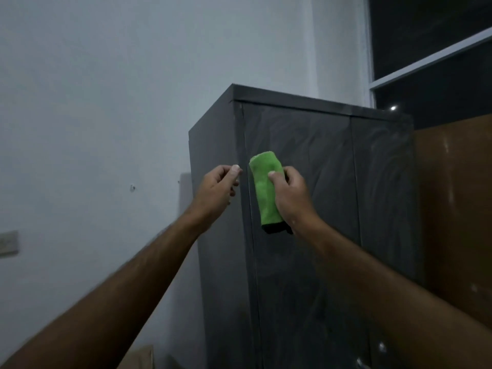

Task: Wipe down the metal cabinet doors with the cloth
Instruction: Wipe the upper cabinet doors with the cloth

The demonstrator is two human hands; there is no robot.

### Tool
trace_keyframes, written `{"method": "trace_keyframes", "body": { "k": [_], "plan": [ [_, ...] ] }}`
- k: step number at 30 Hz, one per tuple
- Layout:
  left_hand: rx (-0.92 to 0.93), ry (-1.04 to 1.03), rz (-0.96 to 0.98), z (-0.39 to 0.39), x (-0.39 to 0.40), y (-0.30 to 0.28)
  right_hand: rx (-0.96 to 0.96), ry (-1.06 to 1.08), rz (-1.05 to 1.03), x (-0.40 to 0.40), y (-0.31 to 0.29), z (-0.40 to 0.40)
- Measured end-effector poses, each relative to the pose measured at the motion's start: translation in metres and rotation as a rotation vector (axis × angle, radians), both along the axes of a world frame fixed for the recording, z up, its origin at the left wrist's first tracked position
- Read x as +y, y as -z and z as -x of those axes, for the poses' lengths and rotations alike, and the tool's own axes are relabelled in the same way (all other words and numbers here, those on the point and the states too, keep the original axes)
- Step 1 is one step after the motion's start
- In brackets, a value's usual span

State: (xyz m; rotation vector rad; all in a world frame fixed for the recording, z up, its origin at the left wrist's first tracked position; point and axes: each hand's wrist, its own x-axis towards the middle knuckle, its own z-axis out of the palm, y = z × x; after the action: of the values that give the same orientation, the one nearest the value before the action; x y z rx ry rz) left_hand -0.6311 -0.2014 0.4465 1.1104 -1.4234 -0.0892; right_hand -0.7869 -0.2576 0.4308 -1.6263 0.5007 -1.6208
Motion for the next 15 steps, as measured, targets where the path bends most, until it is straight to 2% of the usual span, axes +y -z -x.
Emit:
{"method": "trace_keyframes", "body": {
  "k": [7,11,15],
  "plan": [
    [-0.098,-0.112,0.191,-0.011,-0.032,-0.074,0.041,0.397,0.558,-0.065,-0.076,0.001],
    [-0.15,-0.183,0.304,-0.019,-0.052,-0.109,0.13,0.557,0.722,-0.092,-0.113,-0.001],
    [-0.281,-0.3,0.433,-0.027,-0.077,-0.136,0.107,0.674,0.815,-0.119,-0.144,-0.016]
  ]
}}
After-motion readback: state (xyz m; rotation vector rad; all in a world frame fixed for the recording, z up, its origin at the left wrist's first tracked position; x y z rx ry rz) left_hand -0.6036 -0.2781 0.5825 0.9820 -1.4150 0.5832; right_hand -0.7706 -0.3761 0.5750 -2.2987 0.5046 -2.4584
